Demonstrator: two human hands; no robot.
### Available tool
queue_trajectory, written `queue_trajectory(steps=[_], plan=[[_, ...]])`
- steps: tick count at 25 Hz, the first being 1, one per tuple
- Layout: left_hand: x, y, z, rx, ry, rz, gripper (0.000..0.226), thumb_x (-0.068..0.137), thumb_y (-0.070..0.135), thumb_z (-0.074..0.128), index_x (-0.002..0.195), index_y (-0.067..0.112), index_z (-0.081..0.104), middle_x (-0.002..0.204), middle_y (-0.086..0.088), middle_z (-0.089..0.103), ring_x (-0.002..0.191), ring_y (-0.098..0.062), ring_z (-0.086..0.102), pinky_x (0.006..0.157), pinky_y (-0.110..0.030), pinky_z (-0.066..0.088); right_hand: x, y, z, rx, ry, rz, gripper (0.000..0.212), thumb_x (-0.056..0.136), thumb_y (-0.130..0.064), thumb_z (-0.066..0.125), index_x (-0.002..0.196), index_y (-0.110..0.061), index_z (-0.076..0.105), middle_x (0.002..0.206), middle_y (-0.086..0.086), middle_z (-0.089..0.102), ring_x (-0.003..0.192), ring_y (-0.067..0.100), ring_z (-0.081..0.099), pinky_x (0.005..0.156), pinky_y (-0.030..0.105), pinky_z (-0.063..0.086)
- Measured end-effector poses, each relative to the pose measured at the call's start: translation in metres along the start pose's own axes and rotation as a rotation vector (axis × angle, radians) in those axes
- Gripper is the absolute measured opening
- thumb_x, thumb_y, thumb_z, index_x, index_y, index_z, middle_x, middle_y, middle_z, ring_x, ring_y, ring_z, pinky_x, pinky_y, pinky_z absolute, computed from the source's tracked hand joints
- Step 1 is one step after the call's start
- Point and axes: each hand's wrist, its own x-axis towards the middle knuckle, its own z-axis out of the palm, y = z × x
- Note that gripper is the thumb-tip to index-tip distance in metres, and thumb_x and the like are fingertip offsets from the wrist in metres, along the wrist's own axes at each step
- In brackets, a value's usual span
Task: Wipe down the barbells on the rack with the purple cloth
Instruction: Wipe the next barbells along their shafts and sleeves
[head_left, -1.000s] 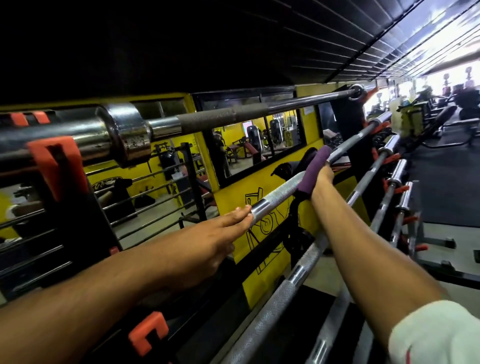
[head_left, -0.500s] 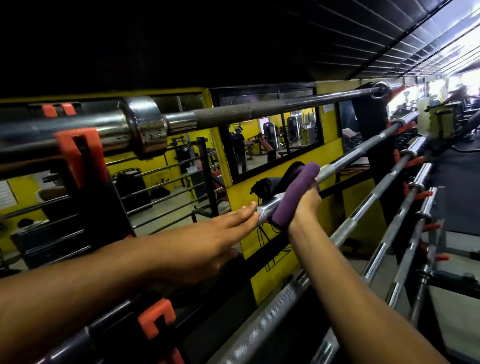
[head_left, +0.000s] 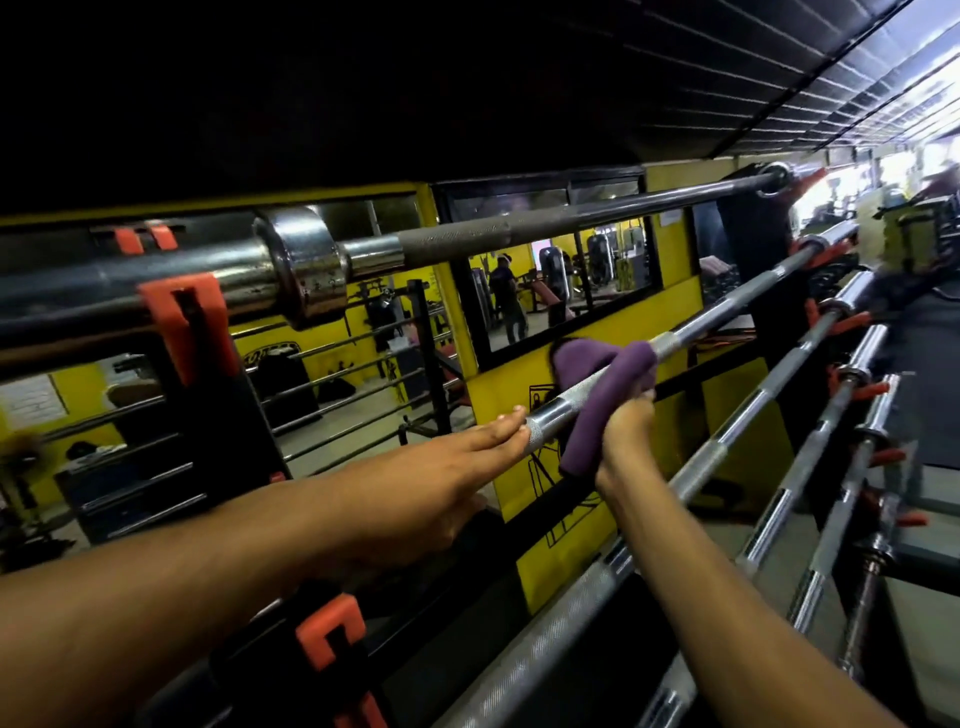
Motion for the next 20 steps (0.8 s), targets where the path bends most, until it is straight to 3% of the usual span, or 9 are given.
queue_trajectory(steps=[3, 5, 7, 9, 12, 13, 16, 19, 20], plan=[[-0.005, 0.000, -0.013, 0.038, -0.024, 0.015, 0.076, 0.102, 0.014, 0.048, 0.159, 0.029, 0.001, 0.166, 0.010, -0.010, 0.152, -0.004, -0.001, 0.124, -0.033, 0.016, -0.043, 0.024, 0.007, 0.000, 0.053, 0.002, 0.083, 0.087, -0.079, 0.046, 0.135, -0.011, 0.052, 0.118, 0.016, 0.069, 0.104, 0.031, 0.068, 0.098, 0.050, 0.052], [-0.026, -0.007, -0.027, -0.033, -0.014, 0.033, 0.065, 0.103, 0.025, 0.048, 0.158, 0.031, 0.015, 0.165, 0.015, 0.004, 0.150, 0.000, 0.009, 0.123, -0.033, 0.020, -0.061, 0.028, 0.011, 0.036, 0.034, 0.017, 0.115, 0.060, -0.098, 0.053, 0.140, -0.017, 0.051, 0.119, 0.016, 0.070, 0.106, 0.031, 0.069, 0.100, 0.050, 0.052], [-0.068, -0.014, -0.037, -0.154, 0.043, -0.004, 0.055, 0.103, 0.038, 0.046, 0.154, 0.040, 0.026, 0.160, 0.029, 0.014, 0.147, 0.008, 0.015, 0.122, -0.034, 0.024, -0.078, 0.015, 0.025, 0.093, 0.030, -0.012, 0.107, 0.073, -0.089, 0.048, 0.139, -0.005, 0.047, 0.098, 0.020, 0.073, 0.087, 0.028, 0.072, 0.082, 0.038, 0.059], [-0.116, -0.013, -0.036, -0.213, 0.099, -0.057, 0.051, 0.102, 0.049, 0.041, 0.151, 0.047, 0.030, 0.156, 0.036, 0.018, 0.145, 0.009, 0.019, 0.122, -0.035, 0.026, -0.083, 0.004, 0.042, 0.113, 0.122, -0.049, 0.078, 0.095, -0.065, 0.045, 0.136, 0.001, 0.043, 0.086, 0.014, 0.070, 0.074, 0.025, 0.069, 0.071, 0.035, 0.054], [-0.166, 0.003, -0.020, -0.138, 0.193, -0.087, 0.052, 0.101, 0.052, 0.036, 0.152, 0.039, 0.036, 0.158, 0.029, 0.024, 0.145, 0.003, 0.026, 0.120, -0.032, 0.029, -0.104, 0.008, 0.061, 0.085, 0.158, -0.043, 0.030, 0.103, -0.051, 0.042, 0.119, -0.026, 0.050, 0.099, -0.006, 0.061, 0.082, 0.014, 0.064, 0.069, 0.033, 0.050], [-0.174, 0.007, -0.015, -0.097, 0.224, -0.099, 0.052, 0.102, 0.051, 0.034, 0.152, 0.035, 0.037, 0.159, 0.028, 0.023, 0.145, 0.004, 0.025, 0.120, -0.027, 0.027, -0.117, 0.013, 0.068, 0.076, 0.117, -0.047, 0.031, 0.102, -0.056, 0.041, 0.117, -0.029, 0.048, 0.101, -0.007, 0.059, 0.081, 0.012, 0.062, 0.072, 0.034, 0.051], [-0.177, 0.015, -0.007, -0.009, 0.264, -0.180, 0.054, 0.103, 0.052, 0.026, 0.153, 0.035, 0.034, 0.159, 0.029, 0.018, 0.144, 0.013, 0.016, 0.116, -0.010, 0.016, -0.167, 0.053, 0.080, 0.161, 0.086, 0.067, 0.074, 0.092, -0.076, 0.041, 0.120, -0.010, 0.058, 0.107, 0.008, 0.067, 0.087, 0.023, 0.065, 0.096, 0.045, 0.051], [-0.175, 0.013, -0.007, -0.007, 0.283, -0.219, 0.056, 0.102, 0.051, 0.026, 0.152, 0.031, 0.037, 0.159, 0.023, 0.022, 0.142, 0.018, 0.012, 0.112, -0.002, 0.010, -0.224, 0.095, 0.083, 0.248, -0.177, 0.375, 0.078, 0.084, -0.083, 0.049, 0.108, -0.013, 0.077, 0.111, 0.017, 0.072, 0.098, 0.033, 0.069, 0.094, 0.046, 0.051], [-0.175, 0.013, -0.007, -0.008, 0.285, -0.223, 0.056, 0.102, 0.051, 0.027, 0.152, 0.030, 0.038, 0.159, 0.022, 0.024, 0.141, 0.018, 0.012, 0.112, -0.002, 0.010, -0.241, 0.099, 0.083, 0.246, -0.222, 0.432, 0.077, 0.082, -0.082, 0.054, 0.114, -0.015, 0.075, 0.118, 0.019, 0.070, 0.103, 0.036, 0.068, 0.095, 0.048, 0.052]])
